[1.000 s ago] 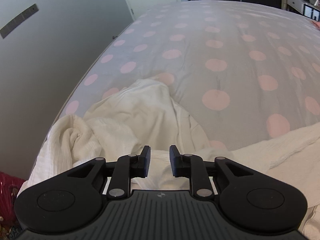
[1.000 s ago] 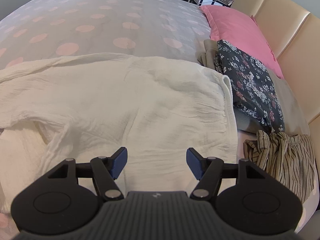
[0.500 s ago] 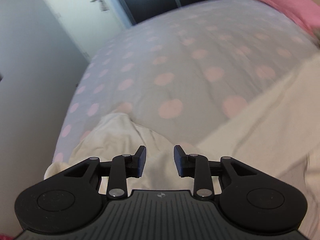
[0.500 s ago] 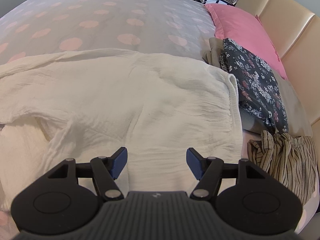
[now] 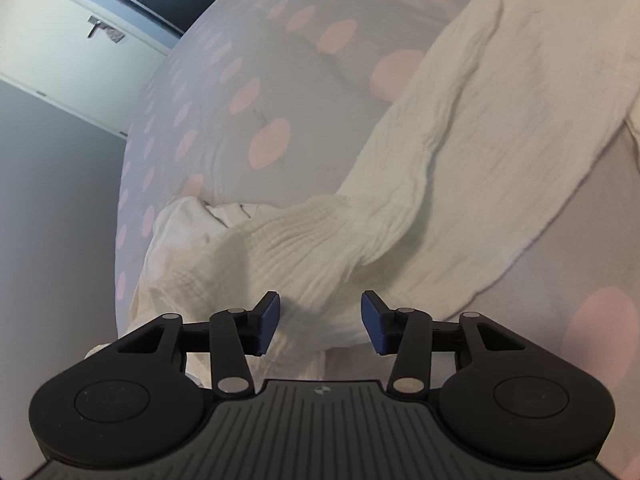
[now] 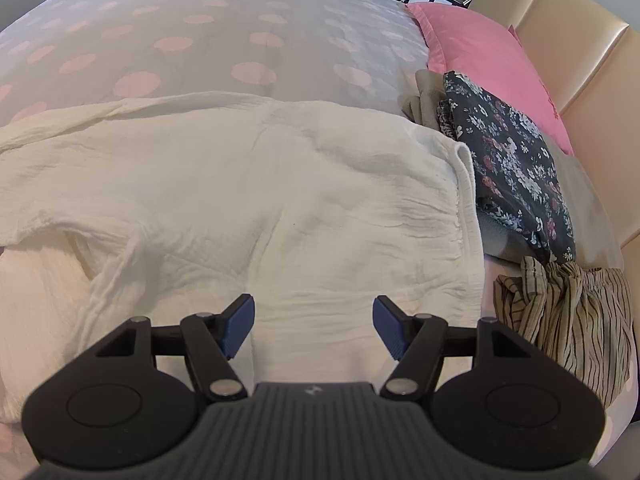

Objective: Fold clothes

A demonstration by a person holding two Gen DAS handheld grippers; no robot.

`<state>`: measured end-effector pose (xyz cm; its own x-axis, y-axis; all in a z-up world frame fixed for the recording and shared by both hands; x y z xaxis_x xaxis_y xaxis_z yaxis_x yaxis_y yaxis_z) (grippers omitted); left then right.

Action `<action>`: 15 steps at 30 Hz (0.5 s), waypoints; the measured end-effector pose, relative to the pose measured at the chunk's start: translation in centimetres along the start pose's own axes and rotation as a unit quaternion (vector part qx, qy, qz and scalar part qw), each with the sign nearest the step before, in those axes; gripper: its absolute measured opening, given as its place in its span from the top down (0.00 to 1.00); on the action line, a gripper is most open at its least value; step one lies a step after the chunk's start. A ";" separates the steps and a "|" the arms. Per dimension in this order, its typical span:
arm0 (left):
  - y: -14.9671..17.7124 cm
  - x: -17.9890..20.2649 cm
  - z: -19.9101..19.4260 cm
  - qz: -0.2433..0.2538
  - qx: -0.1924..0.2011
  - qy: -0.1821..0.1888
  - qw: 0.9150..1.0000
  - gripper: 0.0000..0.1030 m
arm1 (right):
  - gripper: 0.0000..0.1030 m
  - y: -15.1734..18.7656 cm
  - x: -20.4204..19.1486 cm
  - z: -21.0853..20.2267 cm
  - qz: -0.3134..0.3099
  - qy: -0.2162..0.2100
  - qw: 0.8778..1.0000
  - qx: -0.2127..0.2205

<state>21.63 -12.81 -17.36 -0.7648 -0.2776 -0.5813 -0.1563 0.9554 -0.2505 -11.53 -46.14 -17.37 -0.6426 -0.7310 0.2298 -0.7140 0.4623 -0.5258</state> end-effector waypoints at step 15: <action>-3.4 -6.7 -2.4 -0.095 0.044 0.030 0.994 0.95 | 0.32 0.3 -0.9 1.2 -0.008 -0.014 1.000 -0.019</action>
<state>25.84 -13.97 -10.77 -0.7630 -0.4437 -0.4701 -0.2493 0.8729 -0.4193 -10.81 -45.92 -18.67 -0.6242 -0.7512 0.2149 -0.7339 0.4694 -0.4909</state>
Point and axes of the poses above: each gripper's, at about its wrist camera, not at the fingertips, and z roughly the way its jaws point, x to its right, y to its underside, the point moved 10 cm from there along z, roughly the way its jaws point, and after that the axes turned 2 degrees about z, right-handed, at the moved point
